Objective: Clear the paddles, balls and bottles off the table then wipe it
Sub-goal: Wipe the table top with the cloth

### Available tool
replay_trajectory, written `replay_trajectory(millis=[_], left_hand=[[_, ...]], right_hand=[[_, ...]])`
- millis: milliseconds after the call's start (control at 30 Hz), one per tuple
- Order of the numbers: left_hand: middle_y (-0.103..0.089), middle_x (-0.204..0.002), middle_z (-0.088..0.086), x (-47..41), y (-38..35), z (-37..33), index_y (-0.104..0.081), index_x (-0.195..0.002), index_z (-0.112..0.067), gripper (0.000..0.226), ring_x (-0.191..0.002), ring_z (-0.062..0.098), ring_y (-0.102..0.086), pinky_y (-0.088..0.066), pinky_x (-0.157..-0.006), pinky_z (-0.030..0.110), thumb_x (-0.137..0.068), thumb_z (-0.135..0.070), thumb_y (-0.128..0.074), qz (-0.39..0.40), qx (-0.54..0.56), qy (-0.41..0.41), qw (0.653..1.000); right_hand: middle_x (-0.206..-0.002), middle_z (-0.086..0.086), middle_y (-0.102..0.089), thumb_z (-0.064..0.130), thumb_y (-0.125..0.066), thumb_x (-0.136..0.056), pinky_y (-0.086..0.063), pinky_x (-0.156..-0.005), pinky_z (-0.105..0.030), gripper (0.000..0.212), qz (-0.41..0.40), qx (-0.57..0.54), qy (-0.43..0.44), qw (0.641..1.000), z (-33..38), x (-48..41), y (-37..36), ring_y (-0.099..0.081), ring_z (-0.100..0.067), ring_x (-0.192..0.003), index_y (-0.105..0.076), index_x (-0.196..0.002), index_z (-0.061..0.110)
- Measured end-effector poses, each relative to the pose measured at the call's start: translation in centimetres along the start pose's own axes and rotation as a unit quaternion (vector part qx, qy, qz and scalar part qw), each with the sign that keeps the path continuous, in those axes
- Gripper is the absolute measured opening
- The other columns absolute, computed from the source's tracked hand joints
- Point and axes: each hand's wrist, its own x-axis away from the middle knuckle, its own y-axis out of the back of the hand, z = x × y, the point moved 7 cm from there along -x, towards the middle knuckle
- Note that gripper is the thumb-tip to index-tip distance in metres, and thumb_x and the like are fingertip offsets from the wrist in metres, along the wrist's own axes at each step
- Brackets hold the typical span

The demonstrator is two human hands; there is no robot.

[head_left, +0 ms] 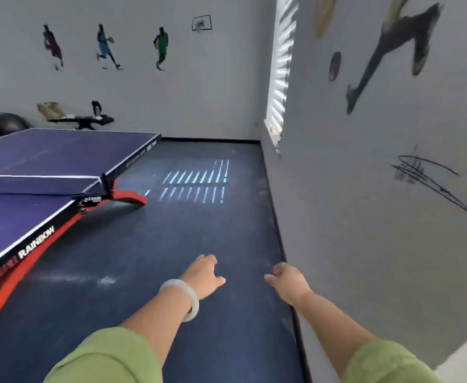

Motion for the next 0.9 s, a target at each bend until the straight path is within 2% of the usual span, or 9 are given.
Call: replay_trajectory(millis=[167, 300, 467, 567, 767, 900], left_hand=[[-0.041, -0.14, 0.003, -8.1, 10.0, 5.6, -0.041, -0.139, -0.014, 0.051, -0.125, 0.024, -0.047, -0.04, -0.104, 0.037, -0.096, -0.037, -0.055, -0.045, -0.001, 0.005, 0.999], [-0.041, -0.139, 0.002, -14.9, 15.3, 9.3, -0.041, -0.139, -0.015, 0.051, -0.123, 0.022, -0.048, -0.041, -0.104, 0.036, -0.096, -0.039, -0.055, -0.044, -0.011, 0.005, 0.999], [-0.042, -0.138, -0.001, -24.7, 18.3, 10.7, -0.041, -0.139, -0.017, 0.05, -0.12, 0.019, -0.049, -0.042, -0.102, 0.035, -0.096, -0.039, -0.054, -0.026, -0.01, -0.008, 1.0], [-0.041, -0.139, -0.002, -31.9, 18.9, 9.7, -0.04, -0.139, -0.018, 0.051, -0.124, 0.018, -0.047, -0.041, -0.104, 0.034, -0.096, -0.04, -0.054, -0.012, -0.01, -0.03, 0.999], [-0.039, -0.141, -0.002, -48.4, 22.1, 6.4, -0.038, -0.141, -0.018, 0.054, -0.129, 0.019, -0.044, -0.036, -0.109, 0.035, -0.095, -0.042, -0.055, -0.017, -0.017, -0.048, 0.999], [-0.039, -0.144, 0.002, -59.1, 25.9, 5.4, -0.04, -0.141, -0.016, 0.055, -0.13, 0.021, -0.044, -0.037, -0.109, 0.036, -0.095, -0.042, -0.056, -0.013, -0.026, -0.025, 0.999]], right_hand=[[-0.134, -0.009, -0.055, 0.032, -0.057, -0.097, -0.038, -0.096, -0.025, 0.046, -0.02, 0.047, 0.04, 0.998, 11.6, -10.3, 0.8, -0.052, -0.025, -0.124, -0.049, -0.133, 0.005], [-0.132, -0.009, -0.057, 0.036, -0.058, -0.096, -0.041, -0.097, -0.028, 0.047, -0.019, 0.088, 0.031, 0.995, 17.4, -17.4, 1.6, -0.054, -0.024, -0.121, -0.051, -0.132, 0.006], [-0.134, -0.005, -0.056, 0.036, -0.06, -0.095, -0.039, -0.1, -0.026, 0.047, -0.033, 0.085, 0.007, 0.996, 19.4, -25.8, 3.3, -0.052, -0.021, -0.124, -0.05, -0.133, 0.01], [-0.133, -0.006, -0.056, 0.035, -0.06, -0.095, -0.04, -0.096, -0.025, 0.045, -0.043, 0.077, -0.01, 0.996, 19.4, -31.9, 4.8, -0.053, -0.021, -0.121, -0.051, -0.132, 0.01], [-0.131, -0.004, -0.056, 0.036, -0.06, -0.095, -0.04, -0.092, -0.023, 0.044, -0.068, 0.069, -0.001, 0.995, 21.2, -47.6, 9.6, -0.053, -0.019, -0.118, -0.052, -0.131, 0.012], [-0.129, -0.006, -0.057, 0.035, -0.061, -0.095, -0.04, -0.091, -0.025, 0.042, -0.048, 0.066, -0.003, 0.997, 23.5, -58.6, 11.9, -0.054, -0.021, -0.116, -0.053, -0.128, 0.011]])
